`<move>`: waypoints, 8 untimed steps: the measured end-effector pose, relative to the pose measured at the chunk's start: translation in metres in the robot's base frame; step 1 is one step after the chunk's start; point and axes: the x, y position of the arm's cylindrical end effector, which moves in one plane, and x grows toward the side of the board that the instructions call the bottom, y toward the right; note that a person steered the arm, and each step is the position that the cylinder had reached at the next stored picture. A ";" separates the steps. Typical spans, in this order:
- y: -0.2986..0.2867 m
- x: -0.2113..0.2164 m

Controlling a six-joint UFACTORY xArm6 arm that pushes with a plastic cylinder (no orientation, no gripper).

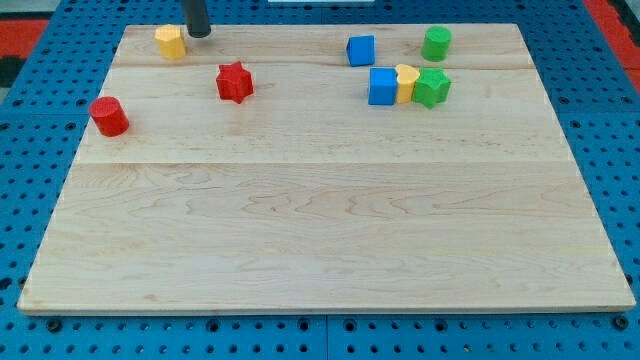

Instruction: Move the red star towards the top right of the red circle

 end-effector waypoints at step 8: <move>-0.111 0.025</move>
